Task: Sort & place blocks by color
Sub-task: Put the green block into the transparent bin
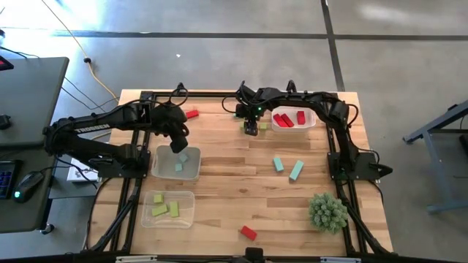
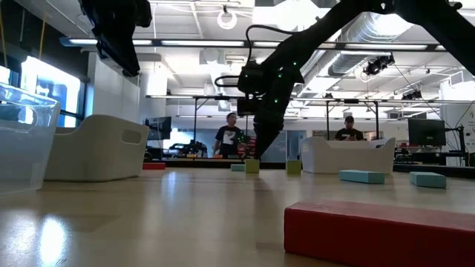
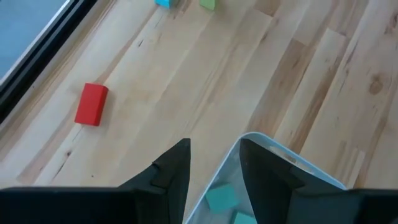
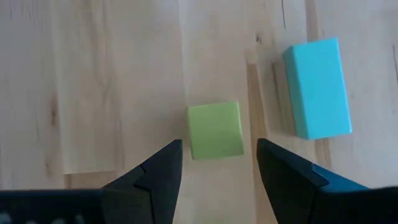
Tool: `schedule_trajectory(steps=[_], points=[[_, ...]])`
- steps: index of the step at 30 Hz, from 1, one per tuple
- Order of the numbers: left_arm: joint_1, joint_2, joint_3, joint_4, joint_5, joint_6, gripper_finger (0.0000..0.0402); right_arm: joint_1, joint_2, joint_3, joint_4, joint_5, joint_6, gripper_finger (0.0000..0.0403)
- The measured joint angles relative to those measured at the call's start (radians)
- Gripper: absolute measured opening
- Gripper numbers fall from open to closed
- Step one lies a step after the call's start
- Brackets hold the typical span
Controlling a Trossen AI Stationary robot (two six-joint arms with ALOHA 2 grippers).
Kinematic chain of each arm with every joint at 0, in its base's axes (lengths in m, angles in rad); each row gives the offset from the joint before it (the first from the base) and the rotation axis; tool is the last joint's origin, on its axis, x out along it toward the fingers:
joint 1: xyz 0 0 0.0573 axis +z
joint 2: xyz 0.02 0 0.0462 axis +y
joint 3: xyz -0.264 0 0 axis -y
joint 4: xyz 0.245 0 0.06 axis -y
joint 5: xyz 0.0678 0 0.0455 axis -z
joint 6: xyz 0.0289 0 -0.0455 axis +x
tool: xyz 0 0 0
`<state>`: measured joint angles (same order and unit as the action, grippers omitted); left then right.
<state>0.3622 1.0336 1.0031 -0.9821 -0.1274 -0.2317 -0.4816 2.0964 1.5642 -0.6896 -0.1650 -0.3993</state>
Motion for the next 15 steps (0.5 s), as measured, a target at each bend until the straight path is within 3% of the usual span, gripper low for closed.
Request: schedule_trajectory(steps=[15], points=[[0.000, 0.000, 0.000, 0.002, -0.019, 0.000, 0.0127, 0.013, 0.041, -0.010, 0.009, -0.002, -0.006, 0.0195]])
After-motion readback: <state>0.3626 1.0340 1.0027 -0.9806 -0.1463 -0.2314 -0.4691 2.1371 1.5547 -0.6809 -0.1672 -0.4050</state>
